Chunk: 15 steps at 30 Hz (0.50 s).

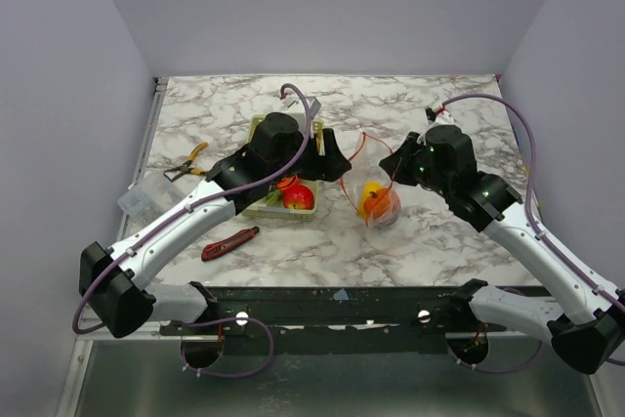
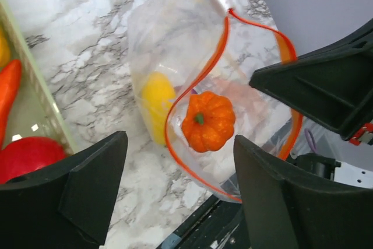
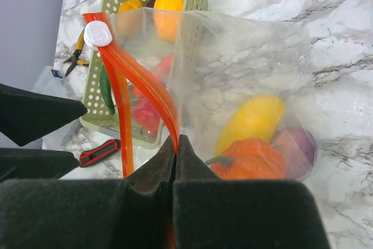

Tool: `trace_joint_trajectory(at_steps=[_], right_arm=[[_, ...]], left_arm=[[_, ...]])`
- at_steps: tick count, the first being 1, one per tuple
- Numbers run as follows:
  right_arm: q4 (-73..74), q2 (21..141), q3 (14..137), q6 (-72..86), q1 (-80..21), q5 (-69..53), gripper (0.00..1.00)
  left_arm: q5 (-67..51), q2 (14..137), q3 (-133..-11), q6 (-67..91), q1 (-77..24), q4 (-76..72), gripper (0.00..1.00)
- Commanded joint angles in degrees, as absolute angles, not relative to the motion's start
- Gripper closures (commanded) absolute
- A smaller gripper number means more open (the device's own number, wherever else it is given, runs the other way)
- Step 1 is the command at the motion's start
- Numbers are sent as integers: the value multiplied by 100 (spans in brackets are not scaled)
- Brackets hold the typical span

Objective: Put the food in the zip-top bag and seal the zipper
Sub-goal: Place the fake vegetable in the zipper food storage bag.

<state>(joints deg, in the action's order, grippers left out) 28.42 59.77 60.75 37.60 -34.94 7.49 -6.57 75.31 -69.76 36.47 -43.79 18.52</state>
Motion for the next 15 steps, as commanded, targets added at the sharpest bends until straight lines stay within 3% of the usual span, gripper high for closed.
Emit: trace_joint_trajectory(at_steps=[1, 4, 8, 12, 15], right_arm=[[2824, 5871, 5978, 3719, -3528, 838, 99], [2821, 5858, 5982, 3711, -3532, 830, 99], [2842, 5855, 5981, 3734, -3527, 836, 99], [2950, 5817, 5980, 3717, -3532, 1002, 99], [3235, 5801, 6165, 3542, -3526, 1490, 99]], left_arm=[[-843, 7460, -6556, 3441, -4024, 1868, 21], [-1737, 7784, -6487, 3620, -3912, 1543, 21], [-2570, 8212, -6407, 4076, -3911, 877, 48], [-3032, 8393, -6596, 4284, -3947, 495, 83], [-3124, 8227, -6811, 4303, -4010, 485, 99]])
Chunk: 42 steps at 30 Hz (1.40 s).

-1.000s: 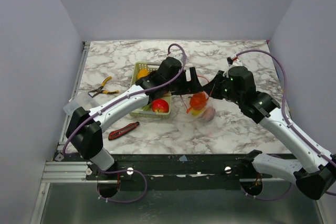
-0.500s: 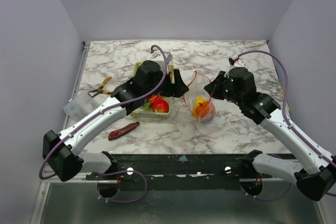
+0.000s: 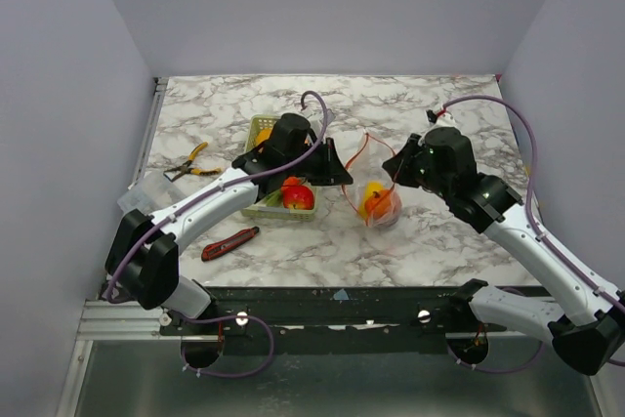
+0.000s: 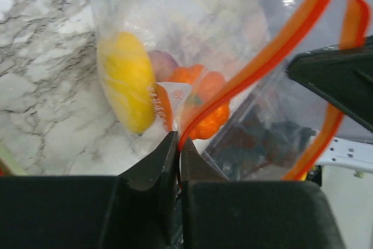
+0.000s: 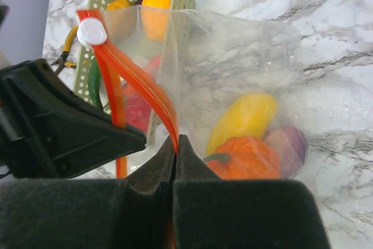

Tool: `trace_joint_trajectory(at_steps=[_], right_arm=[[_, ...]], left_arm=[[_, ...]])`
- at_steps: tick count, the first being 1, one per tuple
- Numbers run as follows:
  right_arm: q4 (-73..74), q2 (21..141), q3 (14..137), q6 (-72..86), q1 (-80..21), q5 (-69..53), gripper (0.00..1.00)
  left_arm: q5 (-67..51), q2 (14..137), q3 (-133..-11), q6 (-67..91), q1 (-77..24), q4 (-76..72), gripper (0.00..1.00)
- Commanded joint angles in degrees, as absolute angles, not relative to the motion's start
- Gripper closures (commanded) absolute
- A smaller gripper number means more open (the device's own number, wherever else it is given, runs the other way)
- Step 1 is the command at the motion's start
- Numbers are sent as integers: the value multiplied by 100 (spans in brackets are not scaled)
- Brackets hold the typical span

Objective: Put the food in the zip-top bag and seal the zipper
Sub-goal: Adjust the zipper food storage bag at the center of the board.

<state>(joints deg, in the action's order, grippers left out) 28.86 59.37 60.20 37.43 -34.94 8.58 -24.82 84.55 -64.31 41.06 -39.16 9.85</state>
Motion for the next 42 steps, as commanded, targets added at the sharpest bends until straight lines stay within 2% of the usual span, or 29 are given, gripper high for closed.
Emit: trace_joint_trajectory(at_steps=[1, 8, 15, 22, 24, 27, 33, 35, 39, 42], right_arm=[[3378, 5805, 6263, 3466, -3531, 1703, 99], [4095, 5701, 6673, 3094, -3532, 2993, 100], [3461, 5641, 5649, 3069, -3531, 2787, 100], [3782, 5688, 6169, 3145, -3532, 2534, 100], [3807, 5566, 6440, 3076, -3531, 2397, 100], [3765, 5362, 6495, 3082, -3528, 2350, 100], [3682, 5238, 5866, 3231, -3532, 2567, 100], [3721, 5279, 5769, 3238, -3533, 2627, 100], [3791, 5326, 5783, 3206, -3531, 2689, 100], [3782, 5326, 5842, 3174, -3532, 2697, 100]], left_arm=[[-3166, 8146, -6871, 4332, -4032, 464, 100], [-3941, 7872, -6662, 5079, -4074, -316, 100], [-4173, 8648, -6563, 5190, -3978, -224, 100], [-3993, 8427, -6858, 4809, -4083, 237, 100], [-3993, 8386, -6970, 4712, -4078, 378, 97], [-3951, 8334, -6988, 4622, -4066, 437, 88], [-3761, 8227, -6761, 4311, -3815, 611, 52], [-3566, 8107, -6643, 4140, -3706, 730, 44], [-2732, 7897, -6678, 3444, -3588, 1565, 32], [-1836, 7834, -6799, 2858, -3544, 2356, 29]])
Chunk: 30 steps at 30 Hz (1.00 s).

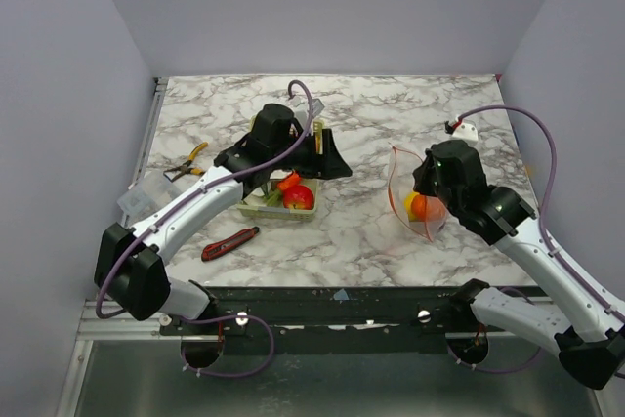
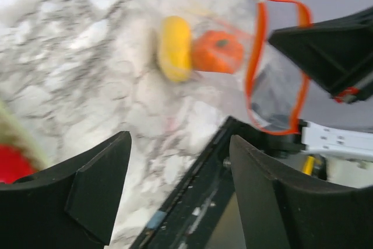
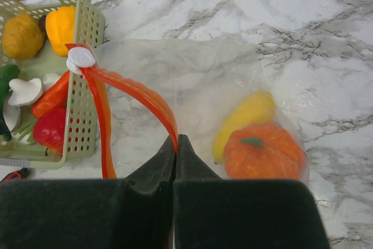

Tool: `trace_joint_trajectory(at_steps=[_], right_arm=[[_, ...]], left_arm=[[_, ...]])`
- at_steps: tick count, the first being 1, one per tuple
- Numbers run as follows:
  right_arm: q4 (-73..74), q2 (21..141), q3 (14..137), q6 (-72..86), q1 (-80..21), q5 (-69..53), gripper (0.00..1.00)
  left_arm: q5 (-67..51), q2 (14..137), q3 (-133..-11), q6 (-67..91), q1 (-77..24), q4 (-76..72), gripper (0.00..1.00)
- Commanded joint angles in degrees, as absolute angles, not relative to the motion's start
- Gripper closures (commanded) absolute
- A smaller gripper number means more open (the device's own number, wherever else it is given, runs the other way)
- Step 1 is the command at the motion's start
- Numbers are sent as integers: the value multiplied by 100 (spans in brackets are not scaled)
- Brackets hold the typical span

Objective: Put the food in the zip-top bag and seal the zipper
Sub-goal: Adjust the zipper food storage bag at the center of the board, then pick up the fake fruit from the bin.

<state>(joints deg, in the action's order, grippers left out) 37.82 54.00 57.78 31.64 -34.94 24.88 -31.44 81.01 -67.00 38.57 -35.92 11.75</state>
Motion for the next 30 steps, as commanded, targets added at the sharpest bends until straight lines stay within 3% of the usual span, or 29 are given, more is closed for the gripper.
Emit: trace_joint_trajectory(at_steps=[1, 5, 14, 30], right_arm=[[3771, 5336, 5847, 3172, -3532, 2686, 100], [3699, 5346, 5747, 3207, -3529, 2597, 100], [3577, 5413, 5658, 3270, -3527, 2346, 100], [3543, 5308, 5625, 3315, -3533, 2265, 100]], left_arm=[[-1585, 7825, -6830, 2690, -3534, 2631, 28], [-558, 7876, -6817, 2310, -3459, 3392, 22], [-111, 8507, -6643, 2354, -3182, 3579, 14], [-222, 9263, -6159, 2567, -3203, 3015, 25]])
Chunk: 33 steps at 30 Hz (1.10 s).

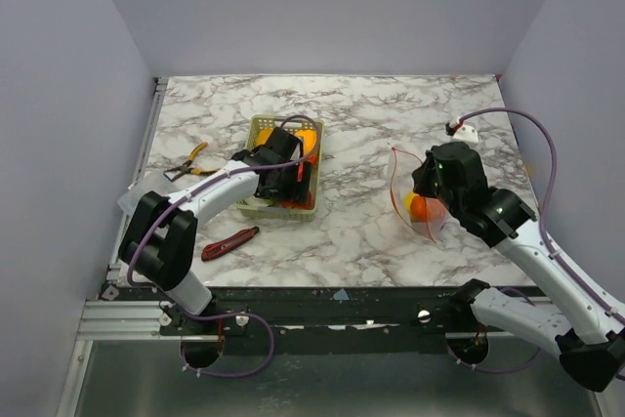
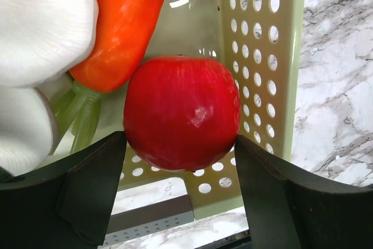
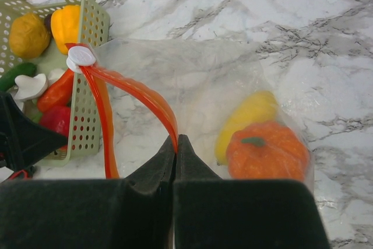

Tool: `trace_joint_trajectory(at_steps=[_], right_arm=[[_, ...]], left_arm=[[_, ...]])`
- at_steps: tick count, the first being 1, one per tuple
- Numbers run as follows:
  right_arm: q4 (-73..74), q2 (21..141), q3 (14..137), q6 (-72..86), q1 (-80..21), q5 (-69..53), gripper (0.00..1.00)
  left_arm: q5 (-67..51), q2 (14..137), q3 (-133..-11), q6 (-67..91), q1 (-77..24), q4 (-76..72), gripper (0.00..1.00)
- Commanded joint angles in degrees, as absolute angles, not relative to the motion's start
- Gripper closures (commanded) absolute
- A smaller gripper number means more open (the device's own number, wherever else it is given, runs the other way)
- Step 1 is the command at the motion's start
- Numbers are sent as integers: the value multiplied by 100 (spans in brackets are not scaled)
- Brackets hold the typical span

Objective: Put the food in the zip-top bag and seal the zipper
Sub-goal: Pick up the fake fruit from the bin.

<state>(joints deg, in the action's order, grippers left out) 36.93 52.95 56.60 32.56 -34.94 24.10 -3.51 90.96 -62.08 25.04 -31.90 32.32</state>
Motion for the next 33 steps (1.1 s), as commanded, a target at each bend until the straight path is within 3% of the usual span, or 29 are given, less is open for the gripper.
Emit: trace_joint_trajectory(at_steps=[1, 4, 11, 13, 25, 33], right_arm=[[3538, 5344, 5638, 3310, -3531, 2223, 100], [3527, 5422, 5681, 3310, -3533, 2162, 100], [3473, 5413, 5694, 3315, -3532, 2121, 100], [3464, 5447, 5695, 3313, -3530, 2126, 100], [3393, 5577, 5739, 3296, -3530, 2082, 100], [3263, 5472, 5811, 3442, -3527, 1741, 100]], left_arm=[[-228, 9306, -6166, 2596, -3208, 3013, 25], [-247, 9307, -6127, 2641, -3216, 2943, 28], [-177, 8655, -6097, 2619, -3215, 2878, 64], [-251, 8391, -6120, 2628, -3217, 2861, 70], [-1629, 7225, -6329, 2850, -3217, 2373, 83], [-3716, 6468, -5382, 4245, -3405, -1097, 86]])
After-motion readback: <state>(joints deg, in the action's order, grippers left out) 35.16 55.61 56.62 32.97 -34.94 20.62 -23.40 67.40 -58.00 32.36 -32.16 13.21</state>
